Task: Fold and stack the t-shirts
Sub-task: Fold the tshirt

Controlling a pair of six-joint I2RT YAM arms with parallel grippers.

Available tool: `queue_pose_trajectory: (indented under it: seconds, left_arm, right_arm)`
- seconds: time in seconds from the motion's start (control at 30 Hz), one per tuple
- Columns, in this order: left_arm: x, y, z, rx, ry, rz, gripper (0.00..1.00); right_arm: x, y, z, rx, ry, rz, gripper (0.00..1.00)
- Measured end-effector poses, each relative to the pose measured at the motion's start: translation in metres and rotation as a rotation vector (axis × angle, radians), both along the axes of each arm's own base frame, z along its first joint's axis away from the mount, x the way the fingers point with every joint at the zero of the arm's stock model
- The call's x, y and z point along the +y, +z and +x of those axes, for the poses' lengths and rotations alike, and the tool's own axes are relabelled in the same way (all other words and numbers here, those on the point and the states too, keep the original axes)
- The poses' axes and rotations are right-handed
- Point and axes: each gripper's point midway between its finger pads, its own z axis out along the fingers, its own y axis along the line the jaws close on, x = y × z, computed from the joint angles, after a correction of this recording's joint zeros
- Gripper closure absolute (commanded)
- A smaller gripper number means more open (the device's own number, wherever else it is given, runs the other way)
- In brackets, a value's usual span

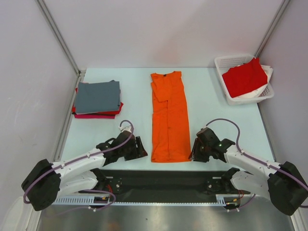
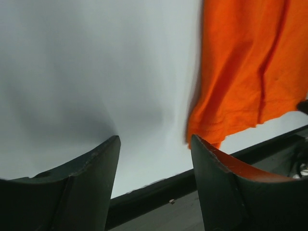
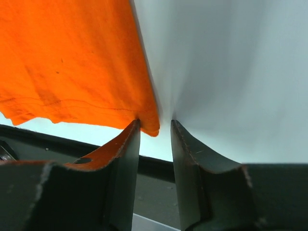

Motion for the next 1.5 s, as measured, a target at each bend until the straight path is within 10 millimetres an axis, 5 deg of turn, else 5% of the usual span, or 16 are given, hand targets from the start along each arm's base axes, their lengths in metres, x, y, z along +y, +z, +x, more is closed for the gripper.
queue_pose_trajectory:
  seconds: [0.13, 0.17, 0.27, 0.7, 0.83, 1.03, 1.2, 1.37, 1.5]
  left_arm:
    - [-0.014, 0.002, 0.0, -0.007, -0.007, -0.052, 0.38]
    - [-0.018, 0.003, -0.001, -0.008, -0.014, -0.061, 0.39]
    - [-0.026, 0.005, -0.005, -0.012, -0.03, -0.083, 0.43]
    - [-0.051, -0.005, -0.012, 0.018, -0.029, -0.154, 0.55]
    - [-0.059, -0.011, -0.014, 0.037, -0.028, -0.161, 1.0]
    - [-0.063, -0.013, -0.021, 0.028, -0.038, -0.14, 1.0]
    - [-0.06, -0.005, -0.027, 0.027, -0.047, -0.133, 1.0]
    - [-0.067, 0.025, -0.021, -0.001, -0.054, -0.188, 1.0]
    - [-0.071, 0.056, 0.003, -0.031, -0.028, -0.256, 1.0]
  right_arm:
    - [0.002, -0.001, 0.003, -0.006, 0.001, 0.004, 0.74]
    - [0.002, -0.001, 0.003, -0.008, 0.002, 0.004, 0.87]
    - [0.003, -0.001, 0.004, -0.015, 0.017, 0.005, 1.0]
    - [0.005, 0.001, 0.002, -0.015, 0.042, 0.013, 1.0]
    - [0.005, 0.001, 0.001, -0.015, 0.043, 0.017, 1.0]
    - [0.006, 0.009, 0.0, -0.026, 0.047, 0.029, 1.0]
    - [0.012, 0.035, 0.003, -0.069, 0.06, 0.068, 1.0]
    - [0.021, 0.075, 0.021, -0.155, 0.07, 0.108, 1.0]
    - [0.018, 0.1, 0.05, -0.21, 0.039, 0.116, 1.0]
